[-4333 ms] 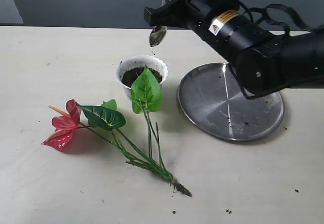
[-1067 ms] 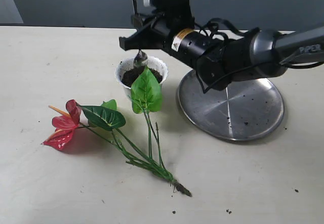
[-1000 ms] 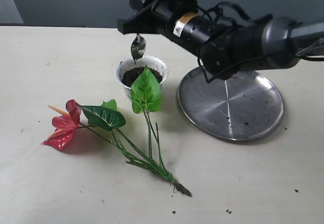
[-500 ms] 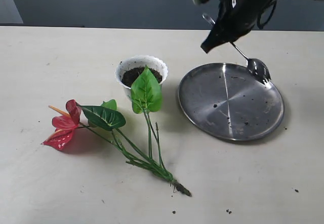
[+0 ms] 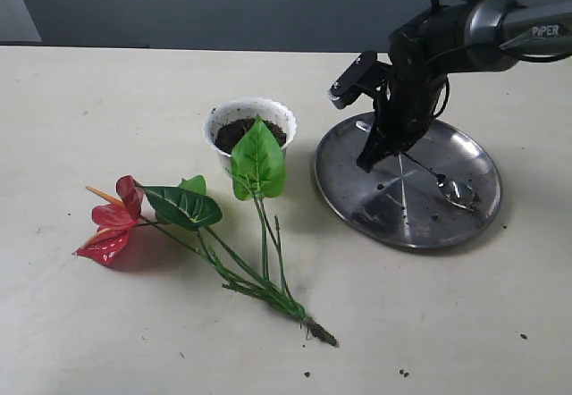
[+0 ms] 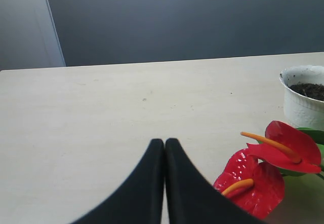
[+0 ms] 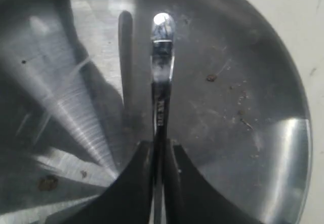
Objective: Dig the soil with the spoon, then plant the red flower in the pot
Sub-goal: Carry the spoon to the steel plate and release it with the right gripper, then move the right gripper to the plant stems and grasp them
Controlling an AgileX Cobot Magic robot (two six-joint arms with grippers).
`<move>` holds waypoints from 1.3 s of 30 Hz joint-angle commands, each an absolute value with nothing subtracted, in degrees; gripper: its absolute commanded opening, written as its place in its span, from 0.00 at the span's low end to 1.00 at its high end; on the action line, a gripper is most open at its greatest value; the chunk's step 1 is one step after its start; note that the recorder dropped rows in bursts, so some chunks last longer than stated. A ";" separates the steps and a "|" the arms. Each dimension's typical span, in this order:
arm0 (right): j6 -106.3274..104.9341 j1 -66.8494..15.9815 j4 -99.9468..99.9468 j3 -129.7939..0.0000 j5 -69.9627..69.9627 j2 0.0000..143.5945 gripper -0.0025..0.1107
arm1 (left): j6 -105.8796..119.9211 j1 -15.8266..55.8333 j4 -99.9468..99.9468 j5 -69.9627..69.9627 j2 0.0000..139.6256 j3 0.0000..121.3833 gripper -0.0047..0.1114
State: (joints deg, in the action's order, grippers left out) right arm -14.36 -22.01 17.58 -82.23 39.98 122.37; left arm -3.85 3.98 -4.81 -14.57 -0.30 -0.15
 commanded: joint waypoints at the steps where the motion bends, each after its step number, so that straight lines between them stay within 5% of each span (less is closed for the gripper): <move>1: -14.79 -21.73 17.28 -82.53 38.63 123.88 0.02 | -3.90 4.23 -4.82 -13.73 0.00 0.00 0.05; 7: -14.79 -21.73 17.28 -82.53 36.80 124.51 0.03 | -3.90 4.23 -4.82 -13.73 0.00 0.00 0.05; 14: -14.79 -21.73 17.48 -82.53 36.33 124.51 0.20 | -3.90 4.23 -4.82 -13.73 0.00 0.00 0.05; 20: -12.66 -21.73 15.58 -82.62 40.73 123.03 0.20 | -3.90 4.23 -4.82 -13.73 0.00 0.00 0.05; 29: -22.88 -21.73 -22.93 -78.01 46.43 111.72 0.20 | -3.90 4.23 -4.82 -13.73 0.00 0.00 0.05; 39: -51.19 -21.73 -54.19 -57.09 45.31 91.67 0.20 | -3.90 4.23 -4.82 -13.73 0.00 0.00 0.05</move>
